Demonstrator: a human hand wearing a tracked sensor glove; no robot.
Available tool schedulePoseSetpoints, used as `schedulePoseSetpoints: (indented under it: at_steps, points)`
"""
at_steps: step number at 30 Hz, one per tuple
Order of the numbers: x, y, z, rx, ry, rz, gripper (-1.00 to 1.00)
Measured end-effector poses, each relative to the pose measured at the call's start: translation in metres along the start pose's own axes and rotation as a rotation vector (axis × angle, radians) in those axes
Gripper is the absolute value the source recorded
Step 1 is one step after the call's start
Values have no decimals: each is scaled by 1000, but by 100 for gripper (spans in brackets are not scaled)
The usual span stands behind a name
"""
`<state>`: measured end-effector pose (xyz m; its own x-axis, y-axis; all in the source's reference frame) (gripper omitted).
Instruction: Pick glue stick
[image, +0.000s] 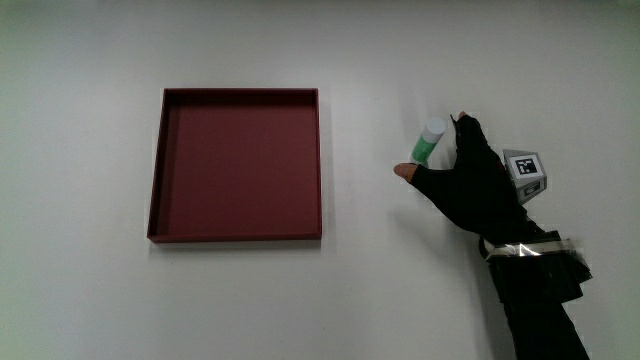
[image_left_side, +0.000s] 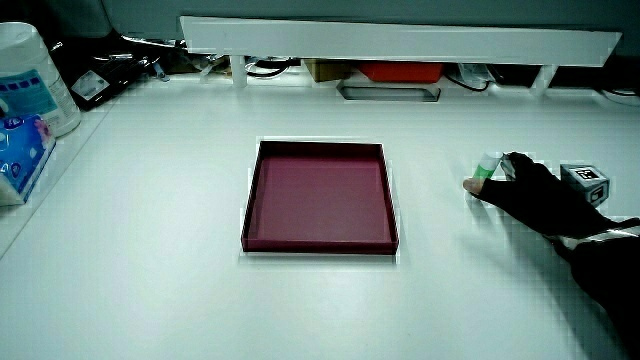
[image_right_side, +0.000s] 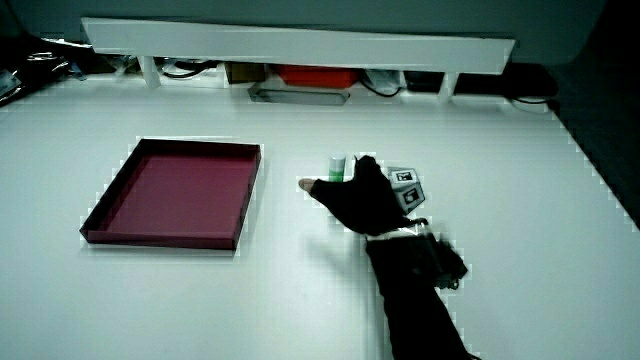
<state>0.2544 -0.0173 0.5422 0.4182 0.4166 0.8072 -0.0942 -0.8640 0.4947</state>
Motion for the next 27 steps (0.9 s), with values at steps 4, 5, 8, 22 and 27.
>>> schedulePoseSetpoints:
  at_steps: [4,5,8,22,27]
  points:
    - [10,5,0,-73,66,-21,0]
    - [10,5,-1,-66,84,-8,3]
    - [9,3,1,37,56,13,13]
    - [19,4,-3,95,220,30,58]
    - [21,2,-5,140,259,46,74]
